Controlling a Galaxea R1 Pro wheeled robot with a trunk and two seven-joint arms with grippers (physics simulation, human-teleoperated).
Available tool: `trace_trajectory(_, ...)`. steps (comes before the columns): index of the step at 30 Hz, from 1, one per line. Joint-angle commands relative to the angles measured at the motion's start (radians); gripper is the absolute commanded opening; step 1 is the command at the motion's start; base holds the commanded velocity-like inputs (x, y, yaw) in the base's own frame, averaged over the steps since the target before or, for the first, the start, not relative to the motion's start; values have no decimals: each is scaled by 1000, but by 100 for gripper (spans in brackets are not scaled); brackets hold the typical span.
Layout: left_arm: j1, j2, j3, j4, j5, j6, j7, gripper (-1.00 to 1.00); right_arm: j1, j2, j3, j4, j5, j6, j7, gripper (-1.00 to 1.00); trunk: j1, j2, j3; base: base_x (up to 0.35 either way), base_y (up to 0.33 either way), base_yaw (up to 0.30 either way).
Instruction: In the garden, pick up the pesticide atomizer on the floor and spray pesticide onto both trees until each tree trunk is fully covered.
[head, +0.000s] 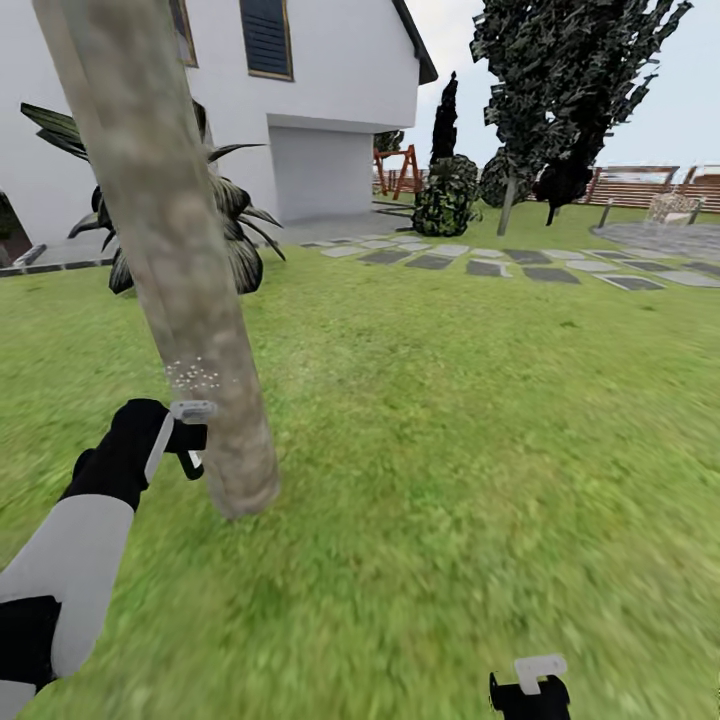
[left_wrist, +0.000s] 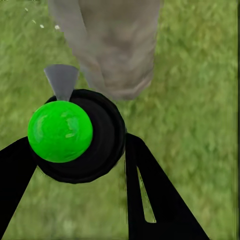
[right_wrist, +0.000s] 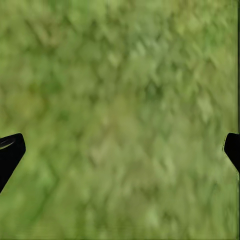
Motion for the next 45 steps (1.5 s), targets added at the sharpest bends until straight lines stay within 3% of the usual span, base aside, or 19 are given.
trace_trajectory(1,11,-1,2,-1,-10,3,-8,-100,0,-1,8,1,-7,-2,-3,100,0,0,-1,169,-252,6)
trace_trajectory(7,74,6,8,-1,-11,0,-6,-100,0,-3,7,1,-7,-2,-3,100,0,0,-1,220,-204,1)
trace_trajectory(13,127,59,10,-3,-12,-3,-6,-100,0,0,8,0,-7,-2,-3,100,0,0,-1,285,-16,68)
trace_trajectory(29,129,3,1,-3,-10,-11,-6,-100,0,-2,8,1,-7,-2,-2,100,0,0,-1,106,-137,200)
trace_trajectory(33,155,3,2,-8,-12,-12,-8,-100,0,-3,7,2,-7,-1,-2,100,0,0,-1,30,-267,1)
trace_trajectory(39,197,28,20,-4,-13,-35,-7,-100,0,-2,8,0,-7,-1,-2,100,0,0,-1,9,-273,8)
trace_trajectory(45,203,20,19,-11,-12,-46,-6,-100,0,-1,8,0,-7,-2,-2,100,0,0,-1,224,-194,249)
